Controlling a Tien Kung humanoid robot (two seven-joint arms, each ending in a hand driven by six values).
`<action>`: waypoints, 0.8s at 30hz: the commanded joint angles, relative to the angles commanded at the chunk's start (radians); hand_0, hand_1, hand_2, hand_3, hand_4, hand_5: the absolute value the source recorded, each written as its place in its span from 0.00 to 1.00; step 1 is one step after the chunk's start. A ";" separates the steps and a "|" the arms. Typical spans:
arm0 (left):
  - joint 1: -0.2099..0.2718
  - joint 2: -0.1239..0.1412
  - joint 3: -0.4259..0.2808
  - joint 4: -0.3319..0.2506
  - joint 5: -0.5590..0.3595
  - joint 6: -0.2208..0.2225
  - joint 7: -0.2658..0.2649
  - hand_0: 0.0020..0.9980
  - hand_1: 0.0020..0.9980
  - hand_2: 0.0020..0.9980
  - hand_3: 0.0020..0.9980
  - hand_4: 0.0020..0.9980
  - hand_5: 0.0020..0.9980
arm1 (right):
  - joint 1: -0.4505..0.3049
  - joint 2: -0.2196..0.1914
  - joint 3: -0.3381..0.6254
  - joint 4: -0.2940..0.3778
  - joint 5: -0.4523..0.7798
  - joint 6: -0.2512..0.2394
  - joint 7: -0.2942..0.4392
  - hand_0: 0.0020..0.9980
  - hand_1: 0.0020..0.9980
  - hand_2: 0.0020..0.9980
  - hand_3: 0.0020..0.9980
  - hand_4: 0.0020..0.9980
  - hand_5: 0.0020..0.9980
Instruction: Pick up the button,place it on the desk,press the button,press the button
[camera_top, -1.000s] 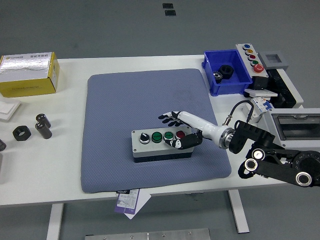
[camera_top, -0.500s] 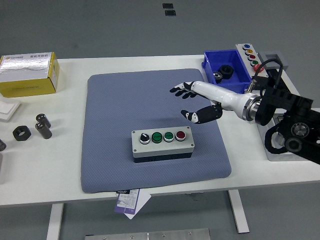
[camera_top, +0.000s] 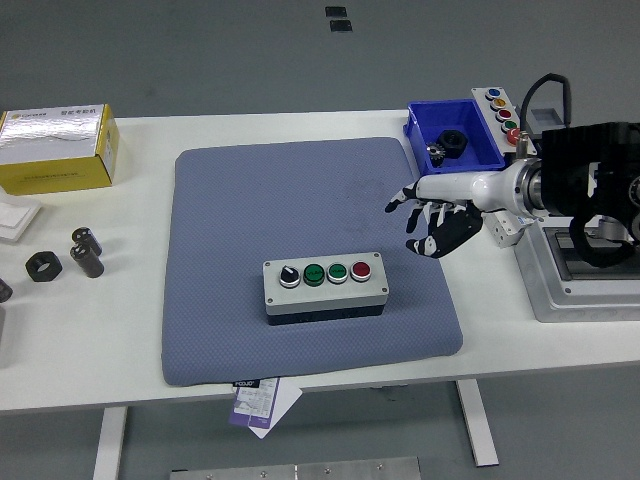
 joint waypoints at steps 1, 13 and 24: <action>-0.001 0.000 0.000 0.000 0.000 0.000 0.000 0.73 0.72 0.67 0.82 0.73 0.23 | 0.001 0.013 -0.007 -0.001 0.003 0.005 0.000 0.19 0.34 0.51 1.00 0.44 0.29; 0.000 -0.001 -0.005 0.000 0.008 0.001 0.002 0.73 0.72 0.67 0.82 0.73 0.23 | -0.017 0.123 -0.066 -0.072 -0.022 -0.008 0.000 0.21 0.35 0.49 1.00 0.42 0.30; 0.000 -0.001 0.000 0.000 0.002 0.001 0.000 0.73 0.72 0.67 0.82 0.73 0.23 | -0.031 0.106 -0.083 -0.064 -0.019 -0.001 0.000 0.21 0.35 0.49 1.00 0.42 0.30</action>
